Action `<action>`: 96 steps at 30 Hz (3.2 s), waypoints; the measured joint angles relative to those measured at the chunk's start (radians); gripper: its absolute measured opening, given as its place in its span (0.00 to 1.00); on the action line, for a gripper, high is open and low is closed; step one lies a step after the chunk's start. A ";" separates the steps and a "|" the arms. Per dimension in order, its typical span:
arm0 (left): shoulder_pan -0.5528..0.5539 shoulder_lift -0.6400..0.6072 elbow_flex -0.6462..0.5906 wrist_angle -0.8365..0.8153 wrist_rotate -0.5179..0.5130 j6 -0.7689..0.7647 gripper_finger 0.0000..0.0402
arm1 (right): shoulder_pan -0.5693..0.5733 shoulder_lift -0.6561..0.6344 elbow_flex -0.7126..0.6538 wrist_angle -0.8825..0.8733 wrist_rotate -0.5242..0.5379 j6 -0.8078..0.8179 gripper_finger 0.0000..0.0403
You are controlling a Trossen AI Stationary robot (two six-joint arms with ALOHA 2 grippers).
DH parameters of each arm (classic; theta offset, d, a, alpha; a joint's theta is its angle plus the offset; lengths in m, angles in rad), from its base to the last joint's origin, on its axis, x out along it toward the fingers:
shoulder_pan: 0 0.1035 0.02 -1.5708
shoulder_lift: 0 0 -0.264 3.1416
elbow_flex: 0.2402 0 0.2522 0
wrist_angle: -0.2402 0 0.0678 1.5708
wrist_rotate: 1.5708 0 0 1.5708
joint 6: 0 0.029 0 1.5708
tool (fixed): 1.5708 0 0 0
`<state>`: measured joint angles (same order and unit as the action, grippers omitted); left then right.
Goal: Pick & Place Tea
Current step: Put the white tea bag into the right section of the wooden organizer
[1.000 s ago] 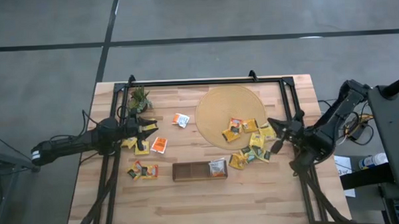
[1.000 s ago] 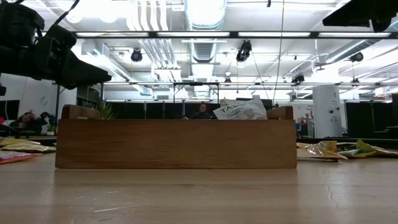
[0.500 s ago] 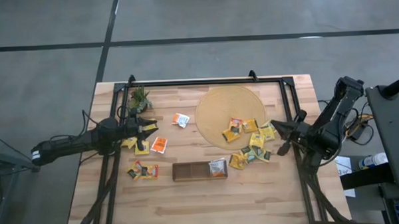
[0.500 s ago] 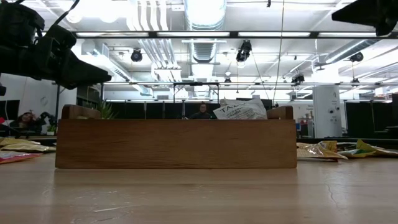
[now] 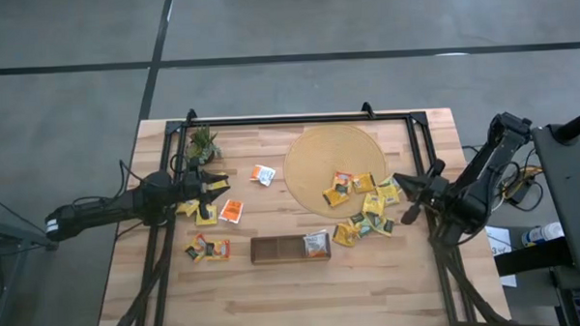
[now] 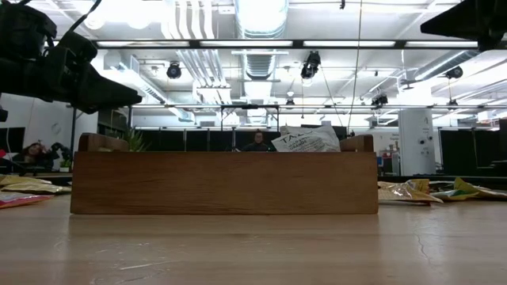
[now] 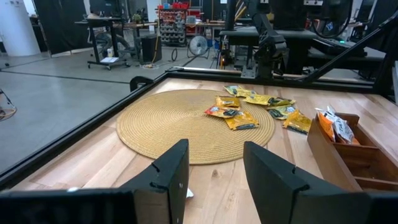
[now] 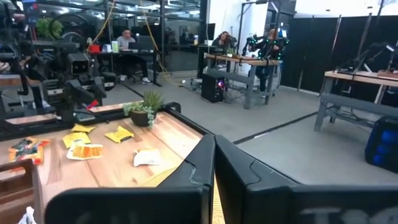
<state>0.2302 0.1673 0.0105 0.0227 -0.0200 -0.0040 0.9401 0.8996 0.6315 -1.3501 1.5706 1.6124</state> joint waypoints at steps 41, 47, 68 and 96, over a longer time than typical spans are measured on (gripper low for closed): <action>0.000 0.000 0.000 0.000 0.000 0.000 0.37 | -0.254 0.026 0.141 0.085 -0.003 -0.063 0.02; 0.000 0.000 0.000 0.000 0.000 0.000 0.37 | -0.253 0.030 0.141 0.088 -0.077 -0.173 0.02; 0.000 0.000 0.000 0.000 0.000 0.000 0.37 | -0.275 0.037 0.239 0.164 0.002 -0.219 0.02; 0.000 0.000 0.000 0.000 0.000 0.000 0.37 | -0.602 0.325 0.987 0.692 -1.086 -1.665 0.02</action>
<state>0.2303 0.1673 0.0105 0.0223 -0.0200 -0.0040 0.3379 1.2247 1.6181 -0.6579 0.4841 -0.0528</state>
